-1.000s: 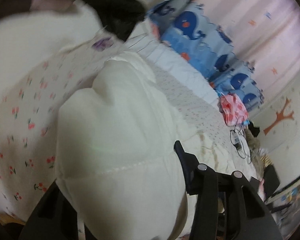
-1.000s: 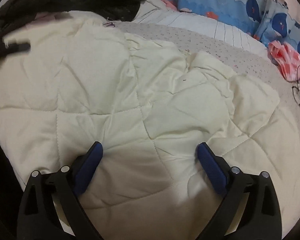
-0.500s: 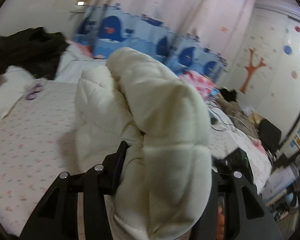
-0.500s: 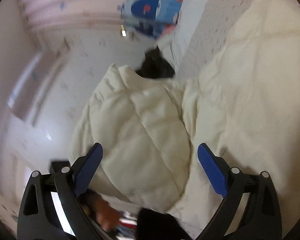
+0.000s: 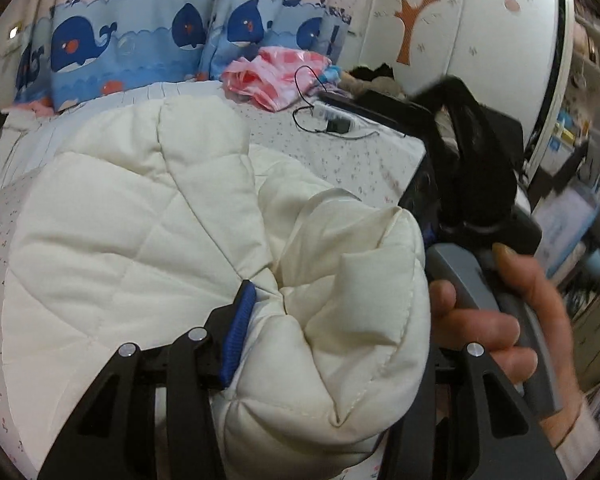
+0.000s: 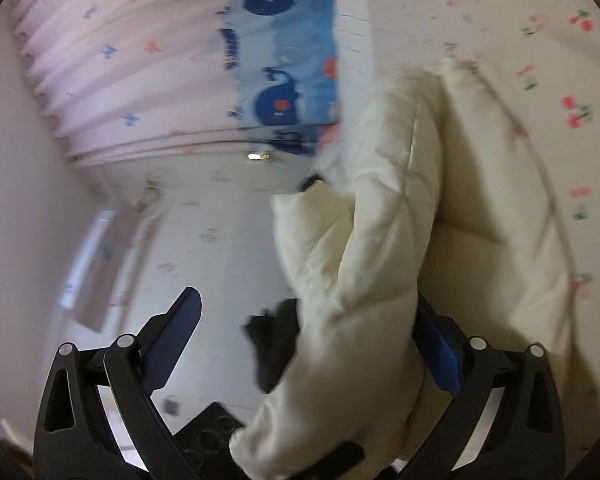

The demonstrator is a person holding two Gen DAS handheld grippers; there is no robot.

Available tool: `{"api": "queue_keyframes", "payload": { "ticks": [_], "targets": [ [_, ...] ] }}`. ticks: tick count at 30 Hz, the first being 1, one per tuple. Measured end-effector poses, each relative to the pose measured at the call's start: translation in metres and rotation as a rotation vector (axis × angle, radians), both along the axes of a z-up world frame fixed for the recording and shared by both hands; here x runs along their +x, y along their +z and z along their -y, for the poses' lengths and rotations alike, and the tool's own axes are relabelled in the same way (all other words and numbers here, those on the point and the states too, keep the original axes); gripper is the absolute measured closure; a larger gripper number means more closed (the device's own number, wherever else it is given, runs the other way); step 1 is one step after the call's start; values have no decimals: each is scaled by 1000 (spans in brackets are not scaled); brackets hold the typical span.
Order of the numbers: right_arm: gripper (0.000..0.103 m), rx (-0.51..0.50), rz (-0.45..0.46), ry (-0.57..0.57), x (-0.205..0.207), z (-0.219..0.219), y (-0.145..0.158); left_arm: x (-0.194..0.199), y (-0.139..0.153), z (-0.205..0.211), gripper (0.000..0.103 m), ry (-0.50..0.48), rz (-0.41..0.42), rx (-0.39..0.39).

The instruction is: Fold large clothes

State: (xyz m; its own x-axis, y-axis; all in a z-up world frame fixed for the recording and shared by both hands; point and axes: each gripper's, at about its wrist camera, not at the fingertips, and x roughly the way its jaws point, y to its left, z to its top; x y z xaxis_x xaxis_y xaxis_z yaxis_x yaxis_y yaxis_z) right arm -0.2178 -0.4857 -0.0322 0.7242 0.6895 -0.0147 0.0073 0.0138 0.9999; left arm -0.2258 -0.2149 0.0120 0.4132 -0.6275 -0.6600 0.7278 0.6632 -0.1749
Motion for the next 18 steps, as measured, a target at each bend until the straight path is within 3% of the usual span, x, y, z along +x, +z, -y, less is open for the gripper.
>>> {"api": "queue_keyframes", "payload": {
  "ticks": [3, 8, 10, 13, 18],
  "targets": [
    [6, -64, -41, 27, 9, -12, 2, -3, 4, -2, 53, -19, 16, 40],
    [6, -269, -120, 86, 12, -41, 13, -14, 12, -5, 33, -53, -16, 45],
    [6, -294, -138, 99, 12, -48, 14, -20, 15, -11, 33, -36, -7, 62],
    [7, -298, -182, 90, 1, -48, 4, -28, 20, -21, 22, -53, -21, 47],
    [7, -378, -239, 83, -12, -50, 8, -41, 36, -50, 21, -36, 1, 37]
  ]
}}
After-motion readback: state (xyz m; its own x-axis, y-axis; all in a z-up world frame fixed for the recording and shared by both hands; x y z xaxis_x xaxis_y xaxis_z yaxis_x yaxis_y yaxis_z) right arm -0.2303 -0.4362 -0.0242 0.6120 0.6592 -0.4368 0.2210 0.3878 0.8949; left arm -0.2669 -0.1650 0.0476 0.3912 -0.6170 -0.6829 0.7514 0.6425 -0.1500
